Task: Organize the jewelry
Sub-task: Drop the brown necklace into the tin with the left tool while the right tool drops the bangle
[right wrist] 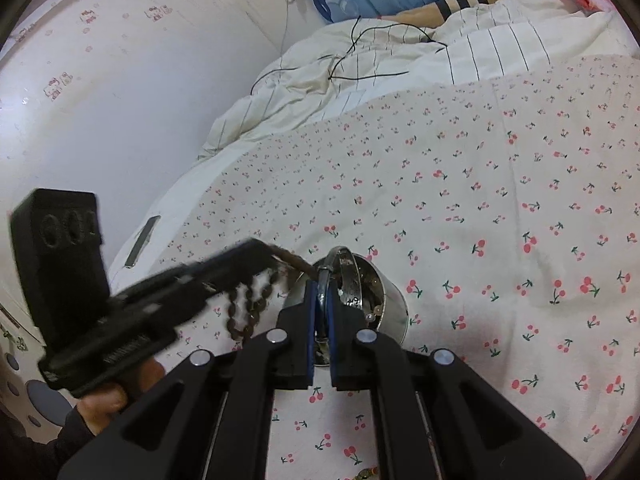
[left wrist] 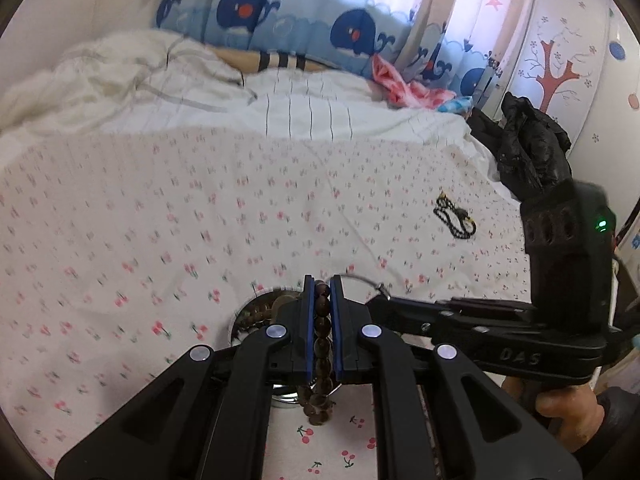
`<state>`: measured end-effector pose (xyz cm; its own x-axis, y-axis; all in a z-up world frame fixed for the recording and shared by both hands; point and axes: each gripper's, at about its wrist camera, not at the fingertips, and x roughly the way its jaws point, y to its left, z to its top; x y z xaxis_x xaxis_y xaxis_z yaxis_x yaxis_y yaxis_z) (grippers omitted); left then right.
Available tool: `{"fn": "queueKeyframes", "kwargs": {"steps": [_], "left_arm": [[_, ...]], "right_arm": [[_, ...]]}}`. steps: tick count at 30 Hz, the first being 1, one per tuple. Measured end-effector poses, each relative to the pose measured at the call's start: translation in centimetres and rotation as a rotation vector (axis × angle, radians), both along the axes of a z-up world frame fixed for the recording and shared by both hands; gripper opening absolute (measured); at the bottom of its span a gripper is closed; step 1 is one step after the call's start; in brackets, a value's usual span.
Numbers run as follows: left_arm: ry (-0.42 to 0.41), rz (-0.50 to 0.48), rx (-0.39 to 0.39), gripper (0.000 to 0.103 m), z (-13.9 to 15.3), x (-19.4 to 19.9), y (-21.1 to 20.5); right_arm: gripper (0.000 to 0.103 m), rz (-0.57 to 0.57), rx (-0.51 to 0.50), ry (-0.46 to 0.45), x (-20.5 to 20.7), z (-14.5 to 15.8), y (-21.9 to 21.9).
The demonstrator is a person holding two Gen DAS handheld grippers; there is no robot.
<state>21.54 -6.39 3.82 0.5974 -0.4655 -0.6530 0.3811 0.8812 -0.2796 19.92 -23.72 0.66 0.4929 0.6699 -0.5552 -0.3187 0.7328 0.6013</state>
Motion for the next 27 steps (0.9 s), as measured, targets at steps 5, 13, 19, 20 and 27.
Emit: {"fn": "queueKeyframes", "kwargs": {"steps": [5,13,19,20,27], "left_arm": [[0.160,-0.020,-0.091,0.007,-4.0,1.8,0.5],[0.162,0.019,-0.102,0.012,-4.0,2.1,1.0],[0.123,0.089,-0.098,0.041,-2.8,2.2,2.4],[0.109,0.092,-0.100,0.042,-2.5,2.1,2.4],[0.068,0.099,-0.100,0.051,-1.2,1.4,3.0]], "right_arm": [[0.006,0.008,-0.019,0.018,0.3,-0.7,0.7],[0.006,0.012,-0.013,0.025,0.5,-0.9,0.9],[0.006,0.023,-0.009,0.047,1.4,-1.5,1.7],[0.006,0.030,-0.037,0.047,1.5,-1.6,2.1],[0.018,0.106,-0.148,0.061,1.5,-2.7,5.5]]}}
